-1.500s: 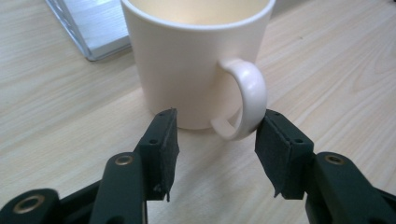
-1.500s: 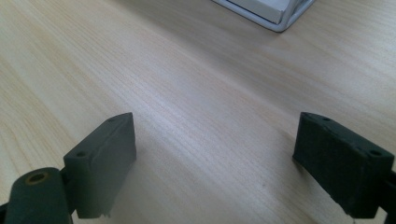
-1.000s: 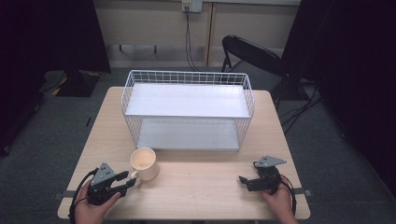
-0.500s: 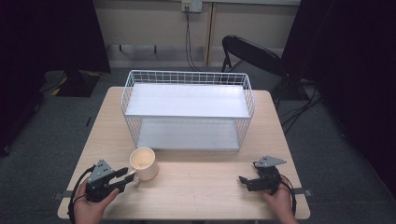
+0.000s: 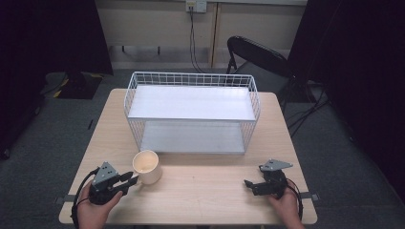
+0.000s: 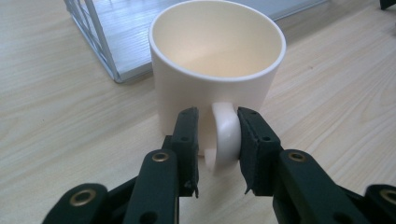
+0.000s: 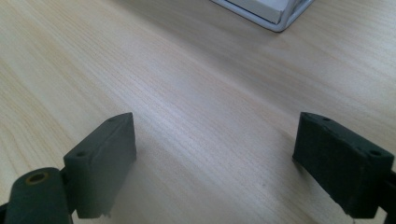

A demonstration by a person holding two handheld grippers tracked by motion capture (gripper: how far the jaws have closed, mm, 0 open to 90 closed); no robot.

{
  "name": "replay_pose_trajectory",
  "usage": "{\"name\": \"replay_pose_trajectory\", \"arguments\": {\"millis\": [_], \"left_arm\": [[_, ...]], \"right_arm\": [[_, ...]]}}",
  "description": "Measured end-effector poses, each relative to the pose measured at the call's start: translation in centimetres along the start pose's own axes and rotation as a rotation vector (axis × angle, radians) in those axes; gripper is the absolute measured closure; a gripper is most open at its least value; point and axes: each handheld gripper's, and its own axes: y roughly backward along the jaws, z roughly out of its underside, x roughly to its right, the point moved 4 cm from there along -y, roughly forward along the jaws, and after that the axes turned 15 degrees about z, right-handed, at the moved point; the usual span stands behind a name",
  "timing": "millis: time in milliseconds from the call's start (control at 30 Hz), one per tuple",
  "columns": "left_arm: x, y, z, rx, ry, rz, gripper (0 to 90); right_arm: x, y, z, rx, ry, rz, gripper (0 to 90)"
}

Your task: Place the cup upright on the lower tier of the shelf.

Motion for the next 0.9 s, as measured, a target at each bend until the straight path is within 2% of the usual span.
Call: {"name": "replay_pose_trajectory", "arguments": {"millis": [100,433,600,767,900], "left_arm": [[-0.01,0.03,-0.08,-0.004,0.001,-0.016,70.1],[-0.07,-0.40,-0.16,-0.025,0.030,-0.003,72.3],[0.10,-0.39,-0.36,-0.017,0.024,-0.004,74.5],[0.10,-0.43,-0.40,-0.023,0.028,0.002,74.9],[0.12,-0.31,-0.47,-0.031,0.030,0.008,78.7]], "right_arm": [[0.00,0.00,0.00,0.000,0.000,0.000,12.2],[0.00,0.00,0.00,0.000,0.000,0.000,12.1],[0.00,-0.01,0.00,0.000,0.000,0.000,12.1],[0.00,0.00,0.00,0.000,0.000,0.000,12.2],[0.00,0.00,0.00,0.000,0.000,0.000,12.2]]}}
